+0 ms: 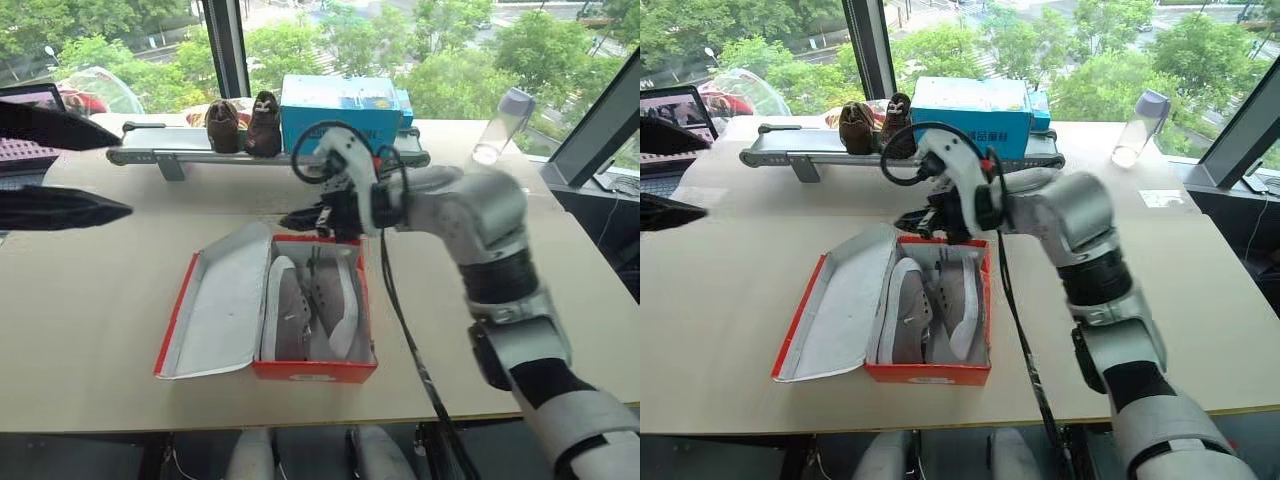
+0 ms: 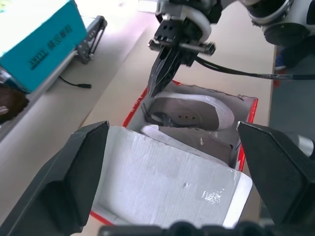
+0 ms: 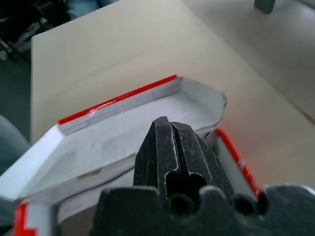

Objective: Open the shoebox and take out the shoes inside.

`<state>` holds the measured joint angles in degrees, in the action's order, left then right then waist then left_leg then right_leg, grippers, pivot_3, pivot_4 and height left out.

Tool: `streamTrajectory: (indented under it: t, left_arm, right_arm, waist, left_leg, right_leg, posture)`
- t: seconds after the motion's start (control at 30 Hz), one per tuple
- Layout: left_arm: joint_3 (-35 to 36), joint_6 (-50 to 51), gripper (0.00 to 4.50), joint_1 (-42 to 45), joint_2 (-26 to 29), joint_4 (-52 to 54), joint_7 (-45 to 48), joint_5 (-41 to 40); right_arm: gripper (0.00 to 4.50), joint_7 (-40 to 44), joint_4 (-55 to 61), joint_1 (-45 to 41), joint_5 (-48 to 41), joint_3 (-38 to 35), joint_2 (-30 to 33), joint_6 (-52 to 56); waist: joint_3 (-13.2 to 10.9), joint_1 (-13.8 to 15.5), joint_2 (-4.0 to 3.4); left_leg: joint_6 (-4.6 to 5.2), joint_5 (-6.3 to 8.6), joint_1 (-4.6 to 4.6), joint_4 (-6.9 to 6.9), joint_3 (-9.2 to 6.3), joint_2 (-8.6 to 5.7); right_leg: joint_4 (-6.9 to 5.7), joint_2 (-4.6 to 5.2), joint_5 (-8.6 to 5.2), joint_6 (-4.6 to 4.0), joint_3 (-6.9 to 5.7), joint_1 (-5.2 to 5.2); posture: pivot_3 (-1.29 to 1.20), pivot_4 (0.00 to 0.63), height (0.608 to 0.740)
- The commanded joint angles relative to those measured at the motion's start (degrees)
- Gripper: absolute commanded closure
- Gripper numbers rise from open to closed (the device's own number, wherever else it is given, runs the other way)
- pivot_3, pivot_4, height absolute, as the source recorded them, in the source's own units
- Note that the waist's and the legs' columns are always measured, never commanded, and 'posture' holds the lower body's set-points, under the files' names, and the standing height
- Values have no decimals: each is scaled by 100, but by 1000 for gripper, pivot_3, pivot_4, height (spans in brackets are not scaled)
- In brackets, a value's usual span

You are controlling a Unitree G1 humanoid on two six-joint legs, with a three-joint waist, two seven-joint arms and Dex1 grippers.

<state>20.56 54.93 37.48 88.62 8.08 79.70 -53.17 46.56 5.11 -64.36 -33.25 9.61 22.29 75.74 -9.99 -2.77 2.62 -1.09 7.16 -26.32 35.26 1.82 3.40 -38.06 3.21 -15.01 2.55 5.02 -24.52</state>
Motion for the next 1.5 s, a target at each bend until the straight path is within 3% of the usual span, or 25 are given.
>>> streamTrajectory:
  t: [0.03,0.27,0.43,0.57,0.8,0.97,1.33,1.5]
  left_arm:
    - [-360,-501,0,-17,-90,-24,190,337]
    - [-1282,-1023,0,545,-666,-292,338,901]
    - [-1351,-964,0,570,-820,-232,372,1024]
    - [-1212,-901,0,428,-811,-191,376,1057]
    - [-908,-768,0,124,-825,19,246,970]
    - [-594,-653,0,-197,-846,214,137,906]
    - [-87,-472,0,-742,-953,573,-103,731]
    - [-162,-520,0,-730,-1002,556,-146,713]
  right_arm:
    - [3763,-105,423,-84,-314,-286,294,742]
    - [1348,-559,202,301,-320,-381,349,1457]
    - [1348,-778,-536,394,-167,-473,302,1350]
    - [86,-816,-1093,250,-44,-461,391,1216]
    - [86,-889,-1708,108,122,-336,382,1028]
    - [86,-927,-1800,159,543,208,581,537]
    - [86,-1049,-920,204,983,1234,1001,584]
    - [86,-1285,-823,306,1152,1361,815,669]
  waist:
    - [0,4,0]
    - [1,29,2]
    - [0,13,2]
    - [0,21,2]
    - [0,19,2]
    - [0,27,2]
    - [0,46,2]
    - [0,53,3]
  left_leg:
    - [0,0,0,0,1,0]
    - [0,0,-2,0,2,1]
    - [1,0,-7,2,1,-1]
    - [1,0,-8,2,1,1]
    - [1,0,-8,2,0,2]
    - [1,0,-8,2,-1,1]
    - [0,0,-8,3,0,3]
    - [0,0,-8,3,0,3]
  right_leg:
    - [-2,0,-1,-2,0,-1]
    - [-1,-3,-2,-5,0,-3]
    - [-1,-3,-2,-5,3,-8]
    - [-2,-6,-2,-5,3,-9]
    - [-1,-7,-2,-4,3,-7]
    - [0,-6,-3,-4,3,-6]
    - [1,-5,-3,-4,0,-4]
    - [1,-4,-3,-4,0,-3]
  posture:
    - [0,150,740]
    - [0,150,740]
    - [0,150,740]
    - [0,150,740]
    - [0,150,740]
    - [0,150,740]
    - [0,150,740]
    - [0,150,740]
